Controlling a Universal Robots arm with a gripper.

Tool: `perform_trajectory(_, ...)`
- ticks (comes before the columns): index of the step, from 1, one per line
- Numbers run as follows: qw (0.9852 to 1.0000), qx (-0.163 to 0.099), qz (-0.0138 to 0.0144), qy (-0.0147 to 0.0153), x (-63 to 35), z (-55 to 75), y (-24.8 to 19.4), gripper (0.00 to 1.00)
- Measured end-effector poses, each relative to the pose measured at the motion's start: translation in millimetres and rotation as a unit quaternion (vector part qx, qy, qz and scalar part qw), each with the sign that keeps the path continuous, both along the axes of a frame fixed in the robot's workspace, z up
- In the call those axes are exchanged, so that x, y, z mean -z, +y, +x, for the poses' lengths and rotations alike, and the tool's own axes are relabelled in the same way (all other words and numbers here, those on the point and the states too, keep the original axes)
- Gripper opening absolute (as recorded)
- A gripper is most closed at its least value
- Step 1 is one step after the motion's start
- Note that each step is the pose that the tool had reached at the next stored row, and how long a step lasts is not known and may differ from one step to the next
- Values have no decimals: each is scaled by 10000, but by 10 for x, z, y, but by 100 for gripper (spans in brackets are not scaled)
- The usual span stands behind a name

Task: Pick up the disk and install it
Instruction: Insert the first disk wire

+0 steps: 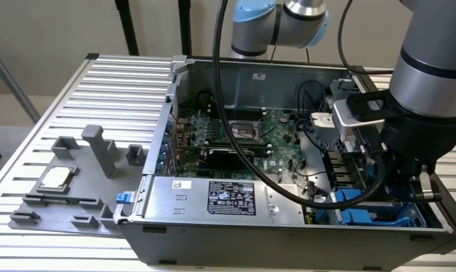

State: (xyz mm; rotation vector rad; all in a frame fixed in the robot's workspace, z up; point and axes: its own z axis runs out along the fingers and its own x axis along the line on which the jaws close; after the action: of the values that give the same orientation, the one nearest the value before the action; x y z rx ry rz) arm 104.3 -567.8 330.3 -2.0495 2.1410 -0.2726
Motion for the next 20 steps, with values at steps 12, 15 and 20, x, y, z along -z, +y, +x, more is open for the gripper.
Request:
perform_trajectory(12,10000,5,-11,0,-227,-1,0,100)
perform_trajectory(15,10000,5,-12,0,-360,-1,0,100)
perform_trajectory(20,10000,4,-6,0,-469,-55,0,100)
